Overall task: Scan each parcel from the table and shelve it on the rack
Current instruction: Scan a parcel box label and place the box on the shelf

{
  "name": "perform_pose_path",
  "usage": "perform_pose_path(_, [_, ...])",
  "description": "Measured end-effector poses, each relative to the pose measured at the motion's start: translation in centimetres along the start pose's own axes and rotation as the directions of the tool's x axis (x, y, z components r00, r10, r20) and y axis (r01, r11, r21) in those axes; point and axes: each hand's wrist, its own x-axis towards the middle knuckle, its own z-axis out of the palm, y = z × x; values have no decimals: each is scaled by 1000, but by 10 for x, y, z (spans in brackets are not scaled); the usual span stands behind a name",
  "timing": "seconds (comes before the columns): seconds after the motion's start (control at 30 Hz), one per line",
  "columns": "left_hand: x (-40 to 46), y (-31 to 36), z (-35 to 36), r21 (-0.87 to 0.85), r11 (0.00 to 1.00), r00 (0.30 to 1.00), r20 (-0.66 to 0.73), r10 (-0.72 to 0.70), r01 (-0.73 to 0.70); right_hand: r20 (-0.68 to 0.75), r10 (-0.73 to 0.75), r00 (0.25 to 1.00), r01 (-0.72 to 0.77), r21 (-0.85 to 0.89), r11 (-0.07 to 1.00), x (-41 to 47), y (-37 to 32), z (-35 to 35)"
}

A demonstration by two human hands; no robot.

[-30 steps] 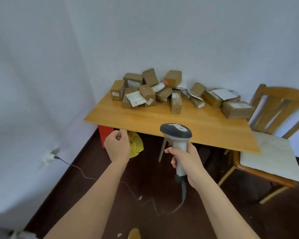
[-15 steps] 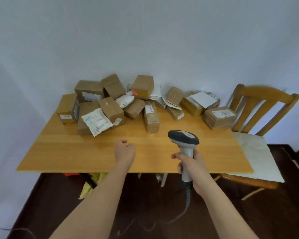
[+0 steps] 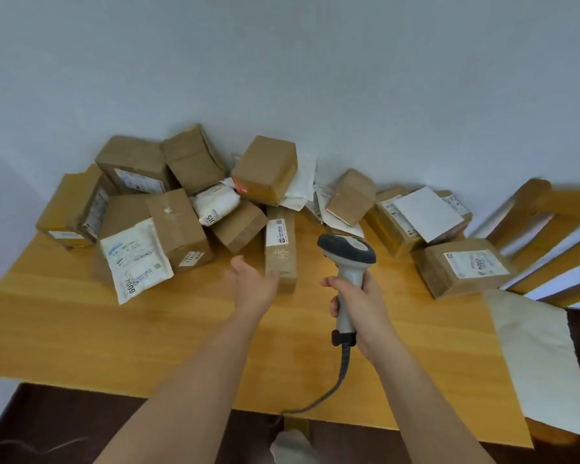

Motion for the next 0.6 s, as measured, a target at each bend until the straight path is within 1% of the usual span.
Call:
perform_pose_path(0.1, [26,10,31,58,995,997,-14,-82,82,21,42,999,-42,-36,998,49,-5,-1])
perform_pose_path(0.17, [42,14,52,67,987,989,-12,-147,148,22,80,997,-78,-53,996,76,-2,1])
perform_pose_path(0.23, [55,11,70,103,982,987,-4,-159,158,43,111,993,-109,-58,992,95,4,1])
perform_pose_path(0.37, [66,-7,86,137,984,993,-7,-117,117,58,163,985,-156,-107,982,114,16,-4])
perform_pose_path(0.47, [65,-15,81,195,979,998,-2,-63,62,43,191,981,-185,-115,976,119,17,-7])
perform_pose_path(0.53, [64,-18,72,265,964,999,34,-15,6,41,195,980,-191,-97,977,119,15,-8])
perform_pose_path(0.6, [61,-24,57,398,913,994,92,58,-90,50,185,981,-181,-79,980,118,12,-6])
